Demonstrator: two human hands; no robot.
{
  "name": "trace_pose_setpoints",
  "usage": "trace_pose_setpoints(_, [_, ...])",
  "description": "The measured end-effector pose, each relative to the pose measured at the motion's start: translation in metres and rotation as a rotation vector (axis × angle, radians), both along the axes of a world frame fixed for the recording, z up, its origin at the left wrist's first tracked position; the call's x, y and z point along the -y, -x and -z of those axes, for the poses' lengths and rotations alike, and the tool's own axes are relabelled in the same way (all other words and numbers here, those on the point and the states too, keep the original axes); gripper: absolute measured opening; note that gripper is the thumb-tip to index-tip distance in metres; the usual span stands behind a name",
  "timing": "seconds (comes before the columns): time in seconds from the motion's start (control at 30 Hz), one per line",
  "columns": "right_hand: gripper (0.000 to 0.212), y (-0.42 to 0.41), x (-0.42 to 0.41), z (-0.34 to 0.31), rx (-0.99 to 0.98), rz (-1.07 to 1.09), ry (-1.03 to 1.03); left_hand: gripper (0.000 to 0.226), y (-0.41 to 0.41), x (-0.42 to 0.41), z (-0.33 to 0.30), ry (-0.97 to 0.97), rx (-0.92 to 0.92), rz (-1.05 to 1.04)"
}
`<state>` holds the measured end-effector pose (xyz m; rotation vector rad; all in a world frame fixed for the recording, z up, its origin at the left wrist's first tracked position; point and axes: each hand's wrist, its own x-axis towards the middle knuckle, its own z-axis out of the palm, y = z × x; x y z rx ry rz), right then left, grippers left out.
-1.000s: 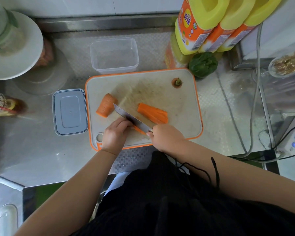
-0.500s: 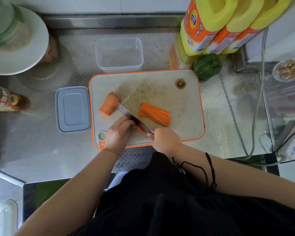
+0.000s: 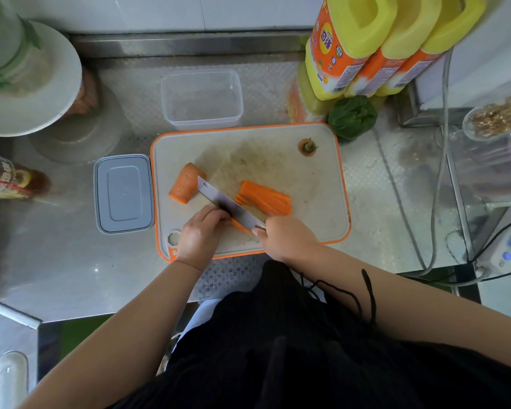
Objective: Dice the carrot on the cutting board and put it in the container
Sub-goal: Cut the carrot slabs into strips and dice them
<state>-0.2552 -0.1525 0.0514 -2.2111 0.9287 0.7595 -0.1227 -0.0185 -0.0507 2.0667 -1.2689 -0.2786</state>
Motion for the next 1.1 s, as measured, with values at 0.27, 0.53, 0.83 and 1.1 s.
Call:
trace_pose_setpoints(0.27, [0.042, -0.009, 0.002, -0.004, -0.077, -0.010, -0.003, 0.023, -0.002, 0.001, 0.001, 0.031, 0.047, 0.013])
trace_pose_setpoints(0.53, [0.042, -0.011, -0.003, 0.000, -0.088, -0.037, 0.002, 0.020, -0.001, 0.000, 0.005, 0.043, 0.039, 0.002])
trace_pose_setpoints(0.83, [0.032, -0.012, -0.008, 0.008, -0.098, -0.054, 0.011, 0.023, 0.004, -0.001, 0.003, 0.035, -0.019, -0.044])
trace_pose_setpoints(1.1, [0.030, -0.005, -0.013, 0.025, -0.054, -0.008, 0.001, 0.022, 0.004, -0.001, 0.002, 0.034, -0.029, -0.030])
